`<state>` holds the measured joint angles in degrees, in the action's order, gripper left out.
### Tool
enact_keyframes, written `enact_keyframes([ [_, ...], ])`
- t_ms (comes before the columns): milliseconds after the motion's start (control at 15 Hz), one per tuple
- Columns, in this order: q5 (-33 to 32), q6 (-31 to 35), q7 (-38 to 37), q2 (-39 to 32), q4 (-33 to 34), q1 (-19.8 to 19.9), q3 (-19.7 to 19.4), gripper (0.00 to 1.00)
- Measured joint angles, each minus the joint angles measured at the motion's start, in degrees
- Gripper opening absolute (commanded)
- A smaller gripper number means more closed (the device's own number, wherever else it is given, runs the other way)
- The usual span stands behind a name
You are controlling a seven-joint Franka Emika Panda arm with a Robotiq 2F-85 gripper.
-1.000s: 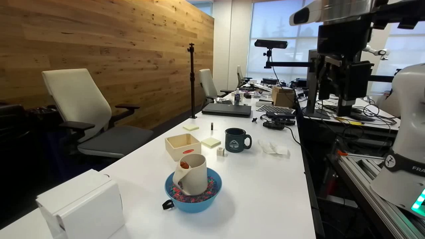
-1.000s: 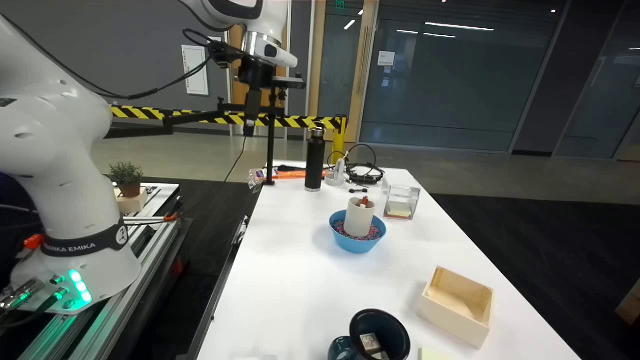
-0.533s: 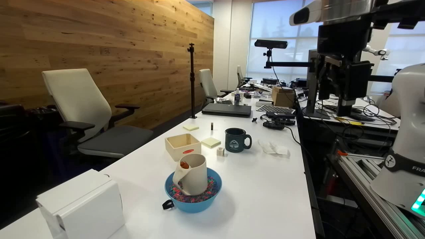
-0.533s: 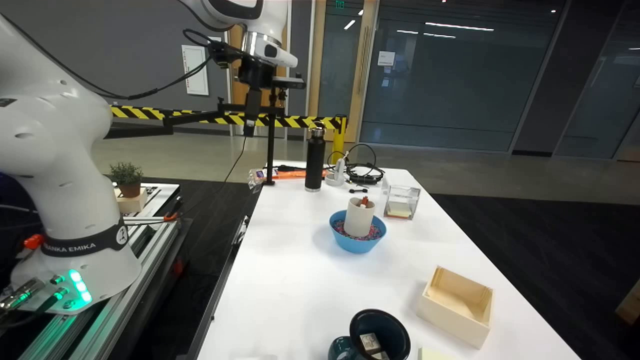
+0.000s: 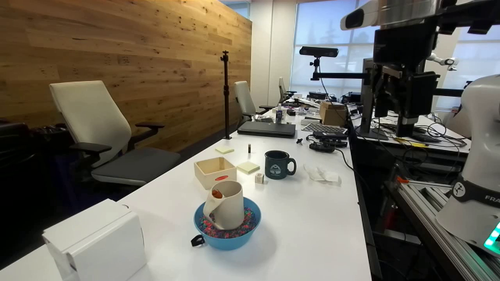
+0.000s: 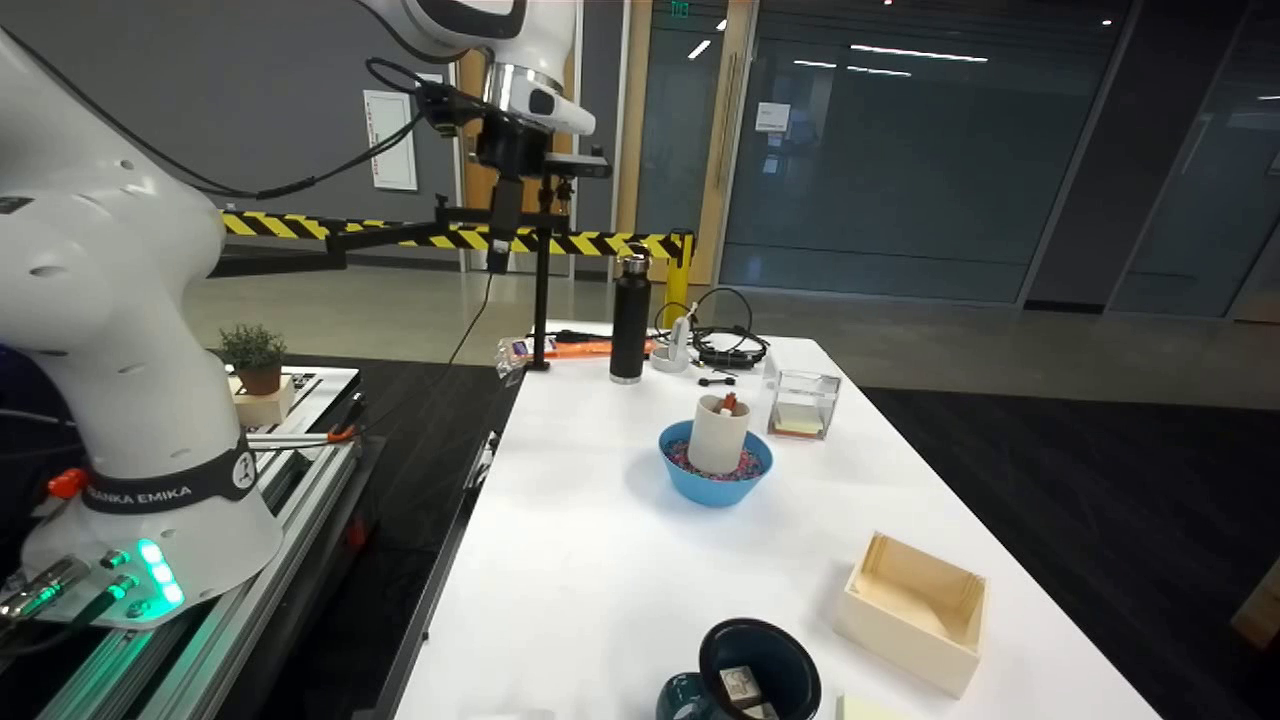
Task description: Take the marker from the white cup and place it in the box, then place the cup on the table.
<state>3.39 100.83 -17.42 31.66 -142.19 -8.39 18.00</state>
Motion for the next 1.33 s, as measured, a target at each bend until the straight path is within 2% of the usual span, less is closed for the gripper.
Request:
enact_keyframes([
  [733, -0.21, 0.90, 0.00, -0.32, 0.21, -0.05, -0.05, 1.00],
  [1000, -0.67, 5.50, 0.00, -2.22, 2.12, -0.01, -0.05, 1.00],
  [1333, -3.99, 14.27, 0.42, -8.23, 6.79, 0.17, -0.16, 1.00],
])
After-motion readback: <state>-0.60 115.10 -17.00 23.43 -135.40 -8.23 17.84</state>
